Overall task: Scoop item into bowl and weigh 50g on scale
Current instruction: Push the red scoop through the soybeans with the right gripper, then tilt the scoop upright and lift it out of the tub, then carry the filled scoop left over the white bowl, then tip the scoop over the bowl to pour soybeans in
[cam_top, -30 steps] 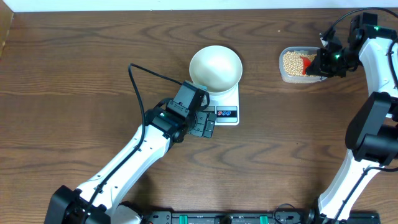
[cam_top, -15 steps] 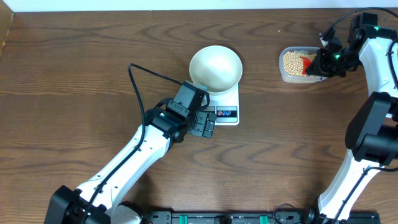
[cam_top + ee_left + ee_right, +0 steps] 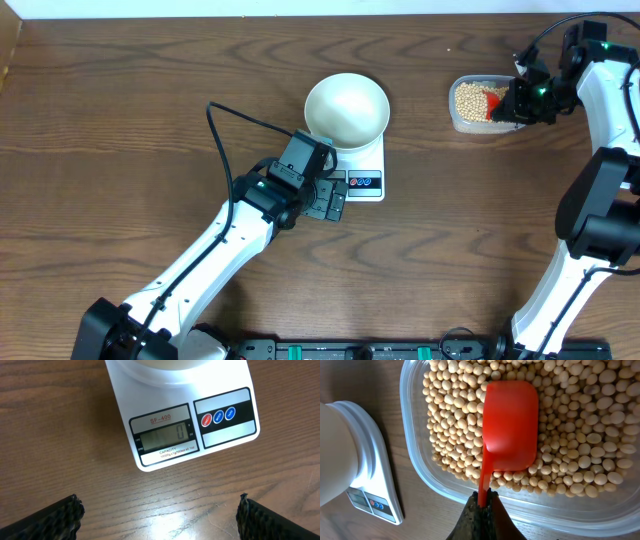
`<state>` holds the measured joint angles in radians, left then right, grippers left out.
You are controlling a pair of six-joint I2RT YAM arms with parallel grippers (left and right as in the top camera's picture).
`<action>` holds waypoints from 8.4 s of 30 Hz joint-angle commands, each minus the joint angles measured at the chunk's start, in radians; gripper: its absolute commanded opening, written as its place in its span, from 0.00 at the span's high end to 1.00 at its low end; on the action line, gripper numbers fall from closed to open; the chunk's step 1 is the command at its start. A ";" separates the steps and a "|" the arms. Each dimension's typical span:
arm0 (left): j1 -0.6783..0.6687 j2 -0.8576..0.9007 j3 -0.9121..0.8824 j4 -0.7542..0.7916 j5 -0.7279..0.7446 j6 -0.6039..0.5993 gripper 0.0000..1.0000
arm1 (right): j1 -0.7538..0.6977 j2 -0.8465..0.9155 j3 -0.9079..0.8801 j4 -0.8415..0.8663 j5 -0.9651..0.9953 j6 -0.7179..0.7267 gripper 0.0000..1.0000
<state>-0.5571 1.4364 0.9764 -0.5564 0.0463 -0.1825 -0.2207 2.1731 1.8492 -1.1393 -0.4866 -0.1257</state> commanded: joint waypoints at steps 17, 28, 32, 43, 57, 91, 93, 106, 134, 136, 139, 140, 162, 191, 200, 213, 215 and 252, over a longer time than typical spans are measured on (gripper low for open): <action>0.002 -0.008 -0.008 0.001 -0.013 0.006 0.00 | -0.021 0.039 -0.098 0.055 -0.095 -0.011 0.99; 0.002 -0.008 -0.008 0.001 -0.013 0.006 0.00 | -0.114 0.039 -0.110 0.070 -0.274 -0.056 0.99; 0.002 -0.008 -0.008 0.001 -0.013 0.006 0.00 | -0.133 0.039 -0.140 0.103 -0.350 -0.058 0.99; 0.002 -0.008 -0.008 0.001 -0.013 0.006 0.00 | -0.178 0.039 -0.164 0.124 -0.550 -0.093 0.99; 0.002 -0.008 -0.008 0.001 -0.013 0.006 0.00 | -0.232 0.039 -0.164 0.126 -0.650 -0.088 0.99; 0.002 -0.008 -0.008 0.001 -0.013 0.006 0.00 | -0.339 0.039 -0.164 -0.024 -0.870 -0.198 0.99; 0.002 -0.008 -0.008 0.001 -0.013 0.006 0.00 | -0.339 0.039 -0.164 -0.026 -0.875 -0.198 0.99; 0.002 -0.008 -0.008 0.001 -0.013 0.006 0.00 | -0.336 0.039 -0.164 -0.035 -0.950 -0.220 0.99; 0.002 -0.008 -0.008 0.001 -0.013 0.005 0.00 | -0.021 0.037 -0.163 -0.031 -1.061 -0.226 0.99; 0.002 -0.008 -0.008 0.001 -0.013 0.005 0.00 | 0.015 0.037 -0.163 -0.031 -1.061 -0.226 0.99; 0.002 -0.008 -0.008 0.001 -0.013 0.005 0.00 | 0.070 0.037 -0.163 -0.029 -1.051 -0.226 0.99; 0.002 -0.008 -0.008 0.001 -0.013 0.006 0.00 | 0.086 0.037 -0.162 -0.028 -1.042 -0.226 0.99; 0.002 -0.008 -0.008 0.001 -0.013 0.005 0.00 | 0.368 0.037 0.042 0.032 -0.566 0.000 0.99; 0.002 -0.008 -0.008 0.001 -0.013 0.006 0.00 | 0.529 0.037 0.244 -0.023 -0.026 0.043 0.99; 0.002 -0.008 -0.008 0.001 -0.013 0.005 0.00 | 0.550 0.035 0.266 -0.032 0.027 0.043 0.99; 0.002 -0.008 -0.008 0.001 -0.013 0.006 0.00 | 0.550 0.012 0.266 -0.032 0.063 0.043 0.99; 0.002 -0.008 -0.008 0.001 -0.013 0.006 0.00 | 0.550 0.008 0.266 -0.032 0.063 0.043 0.99; 0.002 -0.008 -0.008 0.001 -0.013 0.005 0.00 | 0.551 -0.042 0.270 -0.032 0.067 0.019 0.99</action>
<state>-0.5575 1.4364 0.9764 -0.5564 0.0460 -0.1829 0.3206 2.1754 2.0903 -1.1702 -0.4213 -0.0914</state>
